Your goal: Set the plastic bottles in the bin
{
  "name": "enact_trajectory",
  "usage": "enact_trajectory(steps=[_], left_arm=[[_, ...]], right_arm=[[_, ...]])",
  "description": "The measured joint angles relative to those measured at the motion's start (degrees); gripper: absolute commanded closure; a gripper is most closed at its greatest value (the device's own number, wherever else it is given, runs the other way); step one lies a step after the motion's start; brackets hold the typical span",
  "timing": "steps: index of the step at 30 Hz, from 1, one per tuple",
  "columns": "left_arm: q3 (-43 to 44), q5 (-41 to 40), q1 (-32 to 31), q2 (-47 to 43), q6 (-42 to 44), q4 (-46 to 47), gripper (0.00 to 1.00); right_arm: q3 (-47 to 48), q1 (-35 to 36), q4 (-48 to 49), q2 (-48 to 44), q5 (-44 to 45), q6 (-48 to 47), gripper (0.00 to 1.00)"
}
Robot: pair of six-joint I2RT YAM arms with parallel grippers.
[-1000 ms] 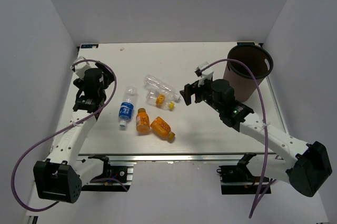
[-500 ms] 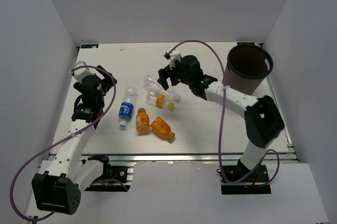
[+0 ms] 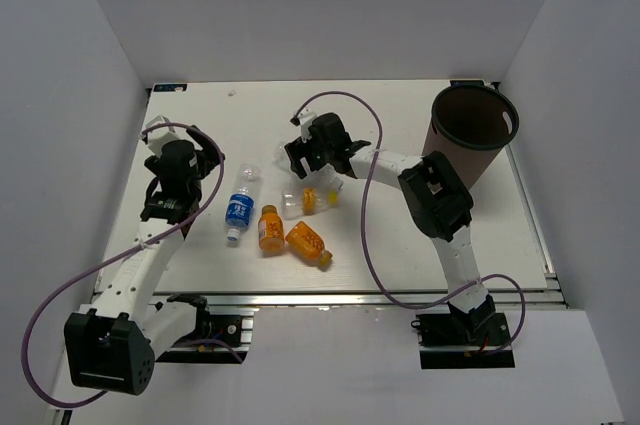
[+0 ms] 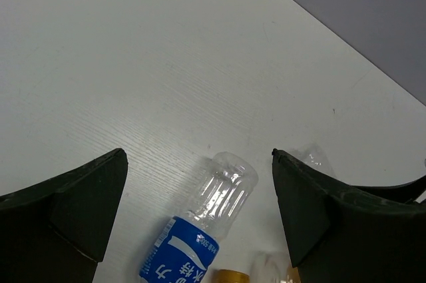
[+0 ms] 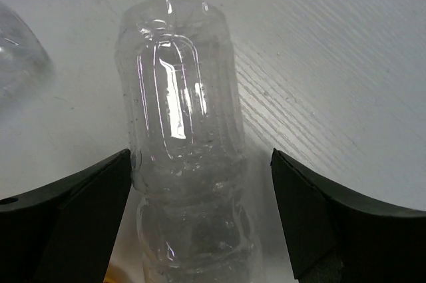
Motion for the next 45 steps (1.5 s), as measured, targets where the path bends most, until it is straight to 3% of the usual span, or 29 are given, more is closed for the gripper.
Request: enact_trajectory(steps=[2,5,6,9,12,19,23,26,31,35,39,45], left_arm=[[0.0,0.2,0.0,0.37,0.02,-0.04,0.02],[0.02,0.37,0.0,0.96,0.04,-0.02,0.02],[0.04,0.39,0.0,1.18,0.02,-0.04,0.02],[0.24,0.37,0.0,1.92,0.04,-0.26,0.02],[0.28,0.39,0.0,2.45,0.15,-0.28,0.02],[0.74,0.87,0.0,3.52,0.24,-0.7,0.02],[0.87,1.7,0.0,4.24,0.39,-0.74,0.02],[1.25,2.43,0.0,5.27,0.52,-0.98,0.02],[2.21,5.16,0.0,7.28,1.33,-1.07,0.02],[2.78,8.31,0.0,8.7,2.38,-1.14,0.02],[3.5,11.02,0.0,10.38,3.39,-1.14,0.02],[3.52,14.38,0.0,11.17,4.74,-1.14,0.02]], right_arm=[[0.0,-0.24,0.0,0.94,0.72,0.28,0.18],[-1.03,-0.63,1.14,1.14,0.83,0.63,0.33],[-1.55,-0.74,2.01,1.11,0.83,0.92,0.44],[-2.01,-1.11,3.65,0.44,1.03,2.12,0.57],[-2.99,-1.51,3.32,-0.63,1.14,1.99,0.63],[-3.28,-2.75,-0.72,-11.21,2.56,-0.35,0.66],[-3.3,-6.32,-0.22,-24.24,3.1,-0.04,0.65],[-3.72,-12.83,2.6,-34.27,3.23,1.42,0.65],[-7.85,-26.58,7.72,-44.59,5.62,3.82,0.52],[-12.81,-33.9,9.62,-45.13,6.49,5.27,0.42],[-14.27,-38.16,6.6,-41.09,7.63,6.03,0.11],[-15.34,-38.95,3.26,-40.54,6.95,4.66,0.11]])
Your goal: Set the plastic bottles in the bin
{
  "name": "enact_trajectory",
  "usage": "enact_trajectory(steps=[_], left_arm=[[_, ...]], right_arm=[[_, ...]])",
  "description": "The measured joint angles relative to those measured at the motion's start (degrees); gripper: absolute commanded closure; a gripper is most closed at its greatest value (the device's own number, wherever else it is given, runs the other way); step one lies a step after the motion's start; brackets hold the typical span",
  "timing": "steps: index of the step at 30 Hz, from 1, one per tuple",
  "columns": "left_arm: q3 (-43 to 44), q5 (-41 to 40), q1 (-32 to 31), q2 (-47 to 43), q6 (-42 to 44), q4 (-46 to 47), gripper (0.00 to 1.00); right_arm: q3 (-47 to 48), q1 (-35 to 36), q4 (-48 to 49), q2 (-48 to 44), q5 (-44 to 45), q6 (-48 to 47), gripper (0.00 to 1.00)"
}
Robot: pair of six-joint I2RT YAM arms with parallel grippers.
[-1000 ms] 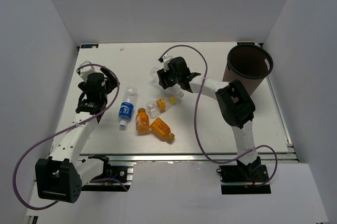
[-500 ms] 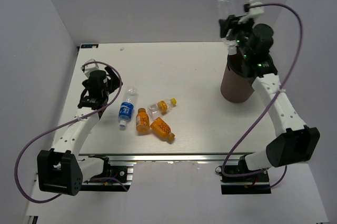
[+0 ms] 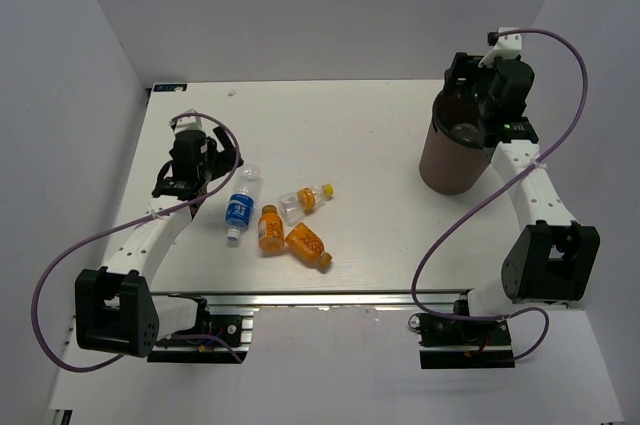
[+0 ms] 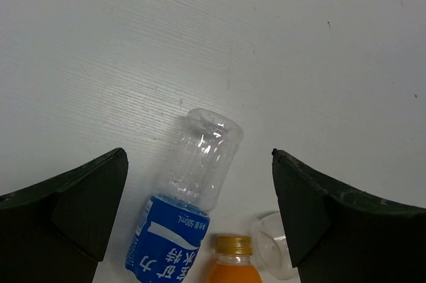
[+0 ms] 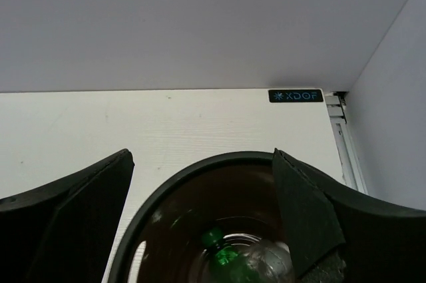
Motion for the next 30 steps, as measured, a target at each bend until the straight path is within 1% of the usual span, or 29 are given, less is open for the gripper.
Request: enact_trajectory(steps=[4,8,10,12,14,16,19,21,23,26,30], left_arm=[[0.15,1.16,0.0,0.09,0.52,0.0,0.02],[0.2,2.05,0.0,0.35,0.72,0.0,0.02],[0.42,2.23,0.0,0.94,0.81,-0.04,0.02],[0.94,2.34,0.0,1.84,0.83,-0.15,0.02],[1.33,2.51,0.0,2.71,0.83,-0.2,0.02],[1.57,2.71,0.0,3.39,0.83,-0.57,0.02],[1.6,2.99,0.0,3.72,0.83,-1.07,0.02],[1.6,3.1,0.0,3.69,0.83,-1.29,0.02],[1.6,3.13,0.0,3.69,0.83,-1.33,0.02],[1.6,3.15,0.0,3.69,0.83,-1.53,0.02],[1.6,3.61,0.0,3.69,1.03,-1.55,0.02]], right_arm=[[-0.2,0.13,0.11,-2.08,-3.43,-0.76,0.11],[-1.14,0.37,0.31,-6.16,-11.91,-2.49,0.11],[-1.2,1.57,-0.13,-7.74,-16.81,-4.79,0.11],[-1.22,4.94,-1.36,-8.57,-20.85,-9.2,0.11],[-1.2,11.43,-4.55,-8.55,-24.76,-17.05,0.11],[-1.16,18.21,-10.29,-7.28,-29.03,-25.83,0.11],[0.22,27.02,-22.6,-1.81,-36.2,-41.59,0.11],[2.08,30.25,-30.67,3.72,-38.91,-49.31,0.11],[5.2,32.11,-37.24,10.14,-39.98,-54.29,0.11],[11.26,34.16,-43.85,19.67,-39.74,-58.12,0.11],[13.22,36.24,-43.87,27.08,-39.76,-58.21,0.11]])
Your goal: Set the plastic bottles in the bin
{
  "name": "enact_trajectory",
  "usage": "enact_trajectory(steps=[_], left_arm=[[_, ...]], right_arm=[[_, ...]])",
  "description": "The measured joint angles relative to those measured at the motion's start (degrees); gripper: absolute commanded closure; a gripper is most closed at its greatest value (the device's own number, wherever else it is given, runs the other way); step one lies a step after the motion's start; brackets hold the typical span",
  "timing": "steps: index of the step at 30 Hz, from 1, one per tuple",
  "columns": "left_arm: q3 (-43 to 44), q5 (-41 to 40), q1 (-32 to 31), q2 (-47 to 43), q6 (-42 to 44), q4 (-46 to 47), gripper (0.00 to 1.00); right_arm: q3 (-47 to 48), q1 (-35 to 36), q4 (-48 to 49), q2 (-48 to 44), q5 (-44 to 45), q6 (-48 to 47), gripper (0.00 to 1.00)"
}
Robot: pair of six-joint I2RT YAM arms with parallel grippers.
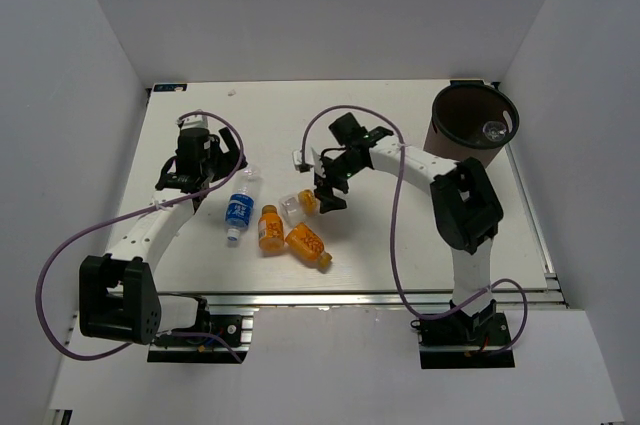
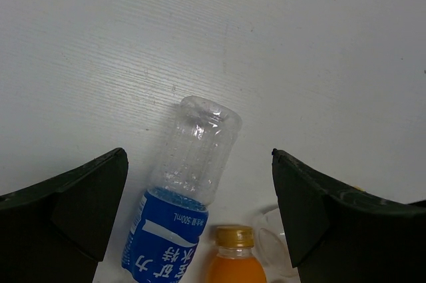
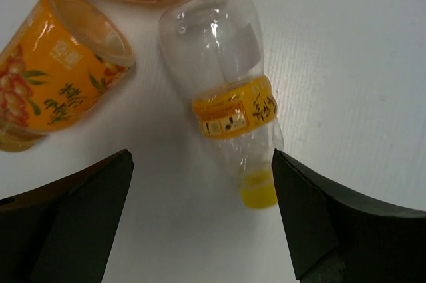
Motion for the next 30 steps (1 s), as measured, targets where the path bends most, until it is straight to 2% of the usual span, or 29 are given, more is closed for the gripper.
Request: enact_trajectory(steps=[5,16,20,22,25,26,30], left_arm=[[0.0,0.68,0.0,0.0,0.35,0.09,0.02],[0.0,0.63,0.0,0.17,0.48,0.02,0.02],[0.0,0.61,0.0,0.22,0.48,-0.02,0.02],[0.0,0.61,0.0,0.24,0.5,-0.07,0.02],[0.0,0.61,0.0,0.33,0.5,-0.07,0.02],[0.0,0.61,0.0,0.44,0.52,-0.04,0.02],[0.0,0.61,0.0,1.07,0.52,-0.11,0.02]], right_arm=[[-0.57,1.66,6.49,5.31,0.42,2.84,0.11],[-6.19,2.14,21.2,6.49,3.32,8.48,0.18],[-9.62,2.4,26.1,6.8,5.11,10.4,0.3],[-9.84,2.49,27.71,6.8,5.77,10.95,0.32],[-10.12,2.51,29.49,6.75,7.04,11.23,0.48],[-10.29,2.51,29.88,6.75,7.43,11.28,0.56],[-11.61,2.49,30.67,5.62,9.4,10.82,0.7]])
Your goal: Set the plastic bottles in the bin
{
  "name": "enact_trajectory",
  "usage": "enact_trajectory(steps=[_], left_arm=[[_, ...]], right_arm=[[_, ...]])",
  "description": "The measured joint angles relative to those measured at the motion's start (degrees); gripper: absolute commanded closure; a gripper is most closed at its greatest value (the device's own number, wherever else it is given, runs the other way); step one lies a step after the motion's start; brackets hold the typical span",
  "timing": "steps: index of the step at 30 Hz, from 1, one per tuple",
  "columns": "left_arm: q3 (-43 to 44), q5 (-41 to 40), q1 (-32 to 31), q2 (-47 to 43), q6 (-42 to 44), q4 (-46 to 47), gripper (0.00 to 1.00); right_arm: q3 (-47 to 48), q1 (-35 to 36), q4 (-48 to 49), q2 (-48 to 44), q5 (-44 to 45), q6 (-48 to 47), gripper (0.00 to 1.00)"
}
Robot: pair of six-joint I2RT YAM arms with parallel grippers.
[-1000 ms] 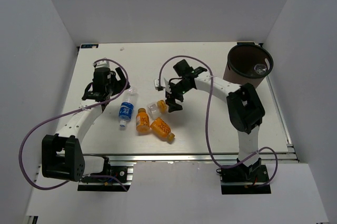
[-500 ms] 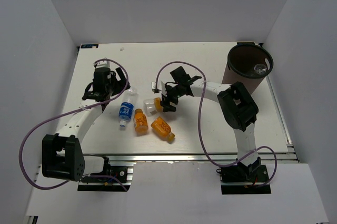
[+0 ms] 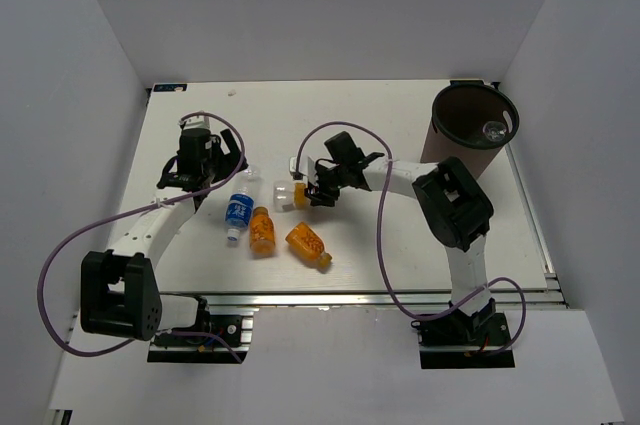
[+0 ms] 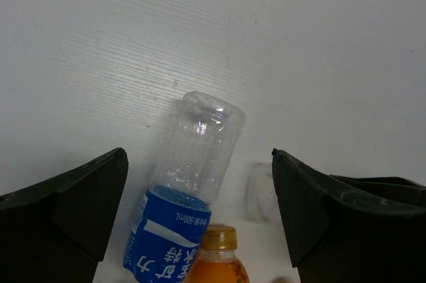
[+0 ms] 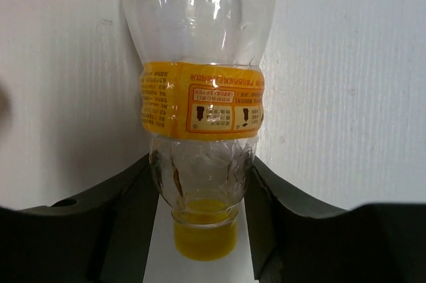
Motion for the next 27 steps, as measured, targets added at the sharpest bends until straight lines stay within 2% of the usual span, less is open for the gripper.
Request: enact_trajectory(steps=[2,7,14,20,22,24,27], left_arm=[[0.0,0.0,0.0,0.09,0.02,-0.02,0.02],[0.0,0.02,0.0,0.09,0.09,0.0,0.02],[0.0,0.04,0.0,0.09,0.15,-0.02,0.02],[0.0,0.02,0.0,0.09,0.13,-0.02,0.02],[0.0,0.02,0.0,0.09,0.13,-0.02,0.02],[0.0,0.02,0.0,0.09,0.13,0.0,0.02],[0.0,-0.09,0.0,0.09,0.11,-0.02,0.02]], right_arm=[[-0.79,-0.33,-0.04,-1.07,1.33,-0.2,0.74],[-3.96,-3.34,1.79,-7.5,2.34,1.68,0.76],[-14.49,-12.31,16.96,-30.4,6.93,15.58,0.8],[-15.19,-21.22,25.09,-43.8,17.16,27.96,0.74],[-15.19,-24.81,25.38,-45.57,20.55,30.97,0.72],[-15.28,-28.63,25.2,-46.1,23.8,33.99,0.64],[-16.22,-33.75,24.24,-46.1,27.43,39.34,0.62]])
